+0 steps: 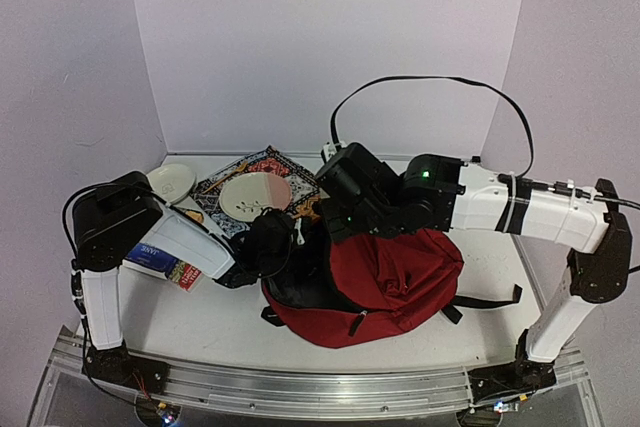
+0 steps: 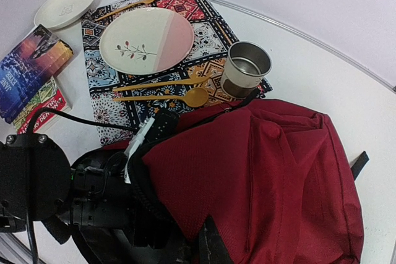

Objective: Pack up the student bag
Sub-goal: Place the book in the largest pocket of the bag.

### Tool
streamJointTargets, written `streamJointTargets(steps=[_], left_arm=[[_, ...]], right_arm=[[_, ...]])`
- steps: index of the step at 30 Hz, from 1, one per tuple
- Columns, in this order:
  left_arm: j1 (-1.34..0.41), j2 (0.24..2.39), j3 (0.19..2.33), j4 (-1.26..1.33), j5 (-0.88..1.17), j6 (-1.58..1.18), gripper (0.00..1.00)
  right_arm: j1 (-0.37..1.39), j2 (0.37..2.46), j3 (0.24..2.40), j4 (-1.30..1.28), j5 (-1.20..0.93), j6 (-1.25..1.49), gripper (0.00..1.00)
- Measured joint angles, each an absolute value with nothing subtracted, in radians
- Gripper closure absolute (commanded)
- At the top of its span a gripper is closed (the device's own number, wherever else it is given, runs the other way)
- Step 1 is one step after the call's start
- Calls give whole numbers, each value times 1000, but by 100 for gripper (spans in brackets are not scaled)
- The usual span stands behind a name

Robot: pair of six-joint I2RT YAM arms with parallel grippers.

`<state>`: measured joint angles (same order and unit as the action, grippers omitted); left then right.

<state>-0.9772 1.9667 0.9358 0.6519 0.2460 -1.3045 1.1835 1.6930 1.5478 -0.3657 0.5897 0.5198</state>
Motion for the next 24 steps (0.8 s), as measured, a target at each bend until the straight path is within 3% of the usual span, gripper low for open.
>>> streamJointTargets(steps=[6,10,24], left_arm=[[-982,1946,914,644,216,-1271,27],[-985,1897,882,599,187,-1237,11],[-1025,1734,887,265,25,-1091,5]], right_arm=[[1184,1668,1511,-364,611,520,100],[1184,1649,1484,-366,644,521,100],[1176,1628,1423,-380,701,547,100]])
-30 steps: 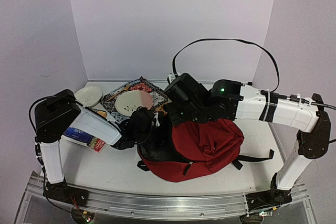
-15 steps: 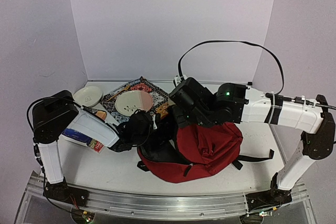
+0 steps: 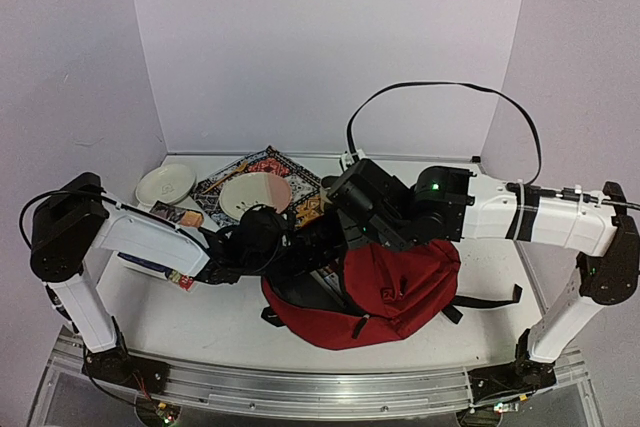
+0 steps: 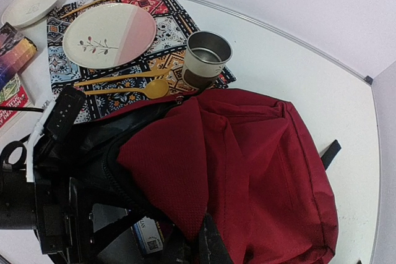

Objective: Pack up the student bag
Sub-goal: Place the book in the largest pocket of the bag.

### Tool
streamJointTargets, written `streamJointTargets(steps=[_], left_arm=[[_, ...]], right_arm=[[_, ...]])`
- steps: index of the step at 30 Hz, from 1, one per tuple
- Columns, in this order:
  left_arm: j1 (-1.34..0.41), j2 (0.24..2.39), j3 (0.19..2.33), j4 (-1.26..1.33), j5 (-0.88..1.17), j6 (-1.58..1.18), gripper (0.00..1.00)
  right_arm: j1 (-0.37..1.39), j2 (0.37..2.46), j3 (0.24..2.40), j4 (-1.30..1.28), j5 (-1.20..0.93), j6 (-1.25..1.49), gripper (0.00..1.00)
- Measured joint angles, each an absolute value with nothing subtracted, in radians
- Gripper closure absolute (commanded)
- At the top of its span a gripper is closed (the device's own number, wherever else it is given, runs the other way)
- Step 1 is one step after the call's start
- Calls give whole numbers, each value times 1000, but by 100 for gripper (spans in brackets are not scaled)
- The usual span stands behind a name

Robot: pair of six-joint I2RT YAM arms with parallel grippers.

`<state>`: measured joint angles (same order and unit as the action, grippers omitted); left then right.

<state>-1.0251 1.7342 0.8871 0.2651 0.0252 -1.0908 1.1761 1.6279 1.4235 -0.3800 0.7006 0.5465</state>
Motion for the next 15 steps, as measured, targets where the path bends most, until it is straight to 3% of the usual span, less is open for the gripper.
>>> streamJointTargets(steps=[7,15], left_arm=[[-1042,1674,928,107,-59,-1037,4],[-1001,1433,897,-32,-135,-992,0]], right_arm=[[1165,1611,1396,-381,709,554,100],[1118,1538,1265,-390,713,601,100]])
